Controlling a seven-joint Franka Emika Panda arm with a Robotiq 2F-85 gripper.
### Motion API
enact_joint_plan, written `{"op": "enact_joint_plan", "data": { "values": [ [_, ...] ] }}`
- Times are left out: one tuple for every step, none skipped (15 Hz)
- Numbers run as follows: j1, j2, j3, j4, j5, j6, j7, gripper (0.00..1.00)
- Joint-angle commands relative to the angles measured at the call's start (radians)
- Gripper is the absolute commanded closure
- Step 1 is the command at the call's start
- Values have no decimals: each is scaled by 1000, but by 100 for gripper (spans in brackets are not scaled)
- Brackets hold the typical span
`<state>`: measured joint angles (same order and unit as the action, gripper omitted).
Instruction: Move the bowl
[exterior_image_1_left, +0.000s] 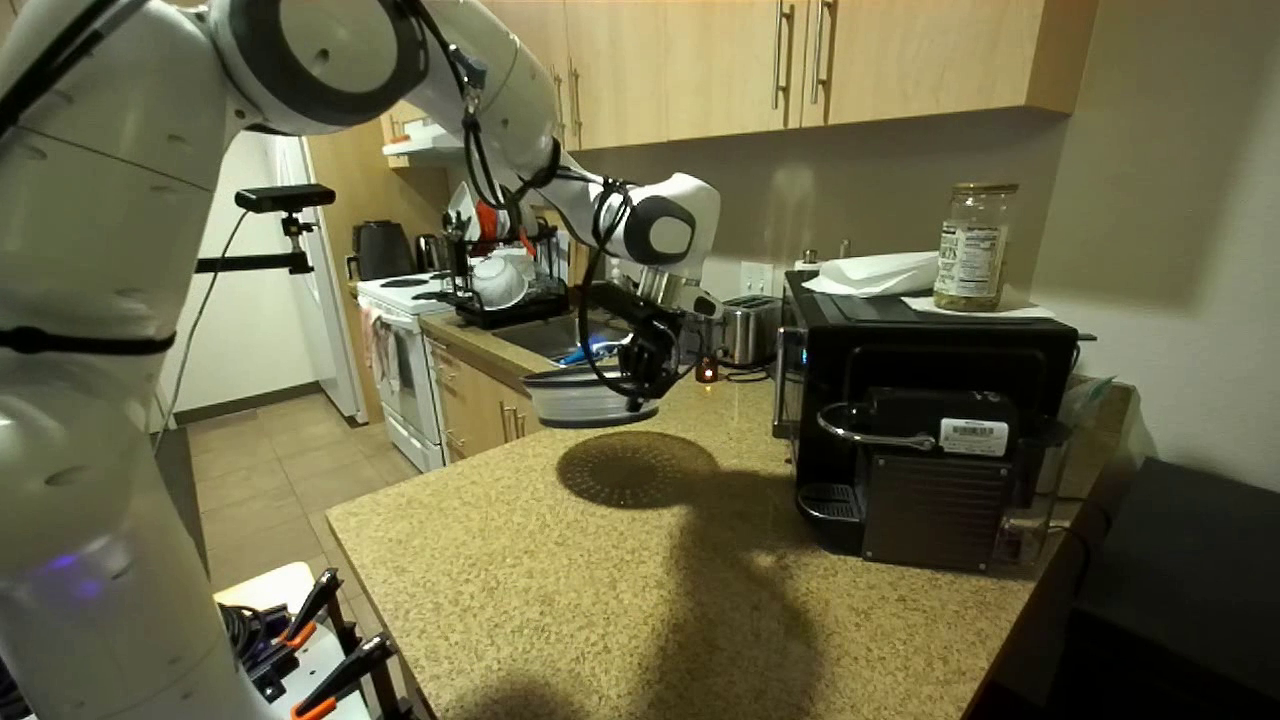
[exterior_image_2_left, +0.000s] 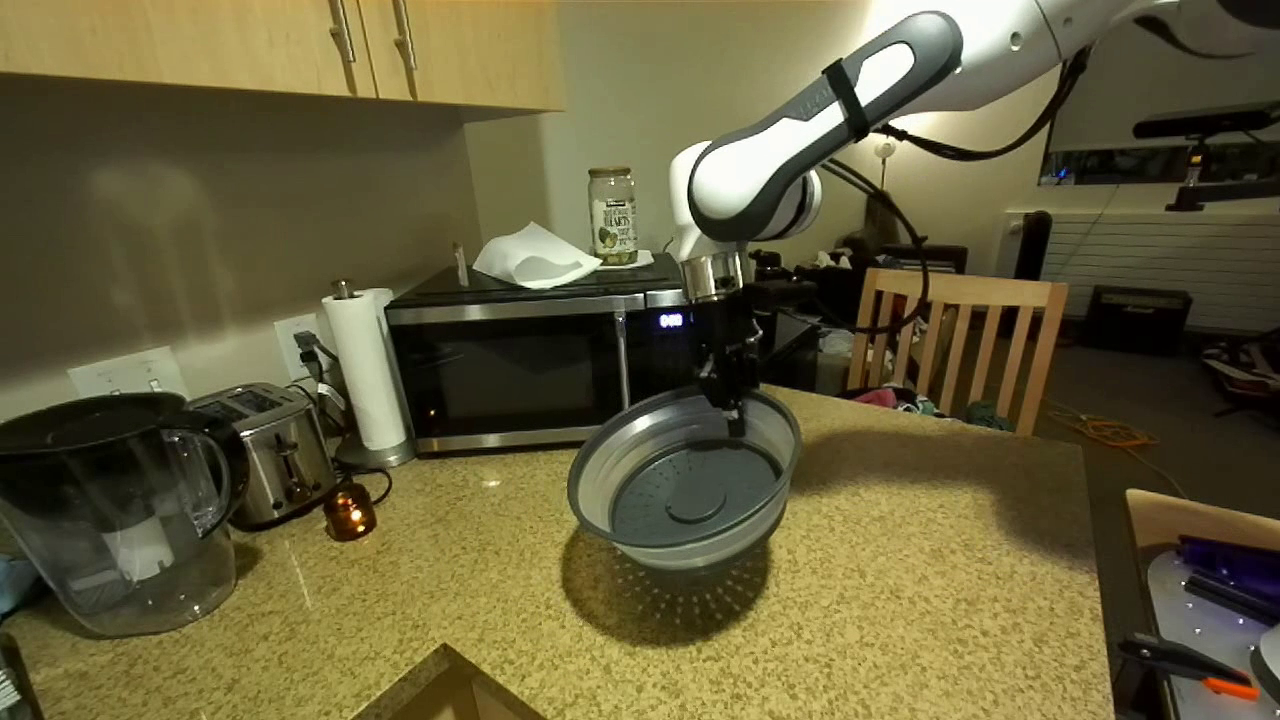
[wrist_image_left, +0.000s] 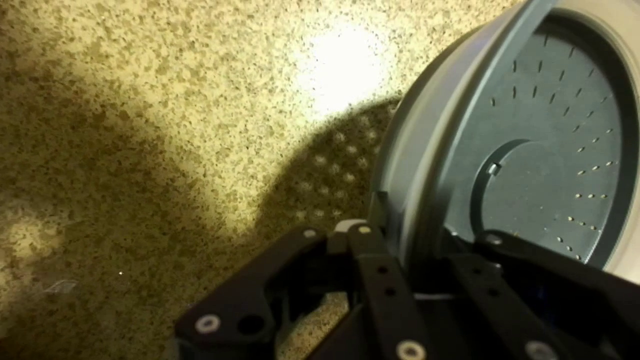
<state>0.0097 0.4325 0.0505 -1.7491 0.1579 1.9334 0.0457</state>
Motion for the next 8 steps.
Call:
{"op": "enact_joint_plan", "data": {
  "values": [
    [-29, -101, 9, -145, 73, 62, -84, 97],
    [-33, -114, 9, -168, 88, 73, -99, 97],
    [-37, -128, 8, -190, 100, 81, -114, 97],
    [-42, -140, 7, -212, 114, 90, -128, 97],
    [-46, -153, 5, -233, 127, 95, -141, 97],
    [-49, -167, 3, -253, 135, 102, -150, 97],
    [-54, -182, 0, -277, 144, 110, -160, 97],
    [-58, -196, -2, -297, 152, 116, -168, 97]
  ]
}}
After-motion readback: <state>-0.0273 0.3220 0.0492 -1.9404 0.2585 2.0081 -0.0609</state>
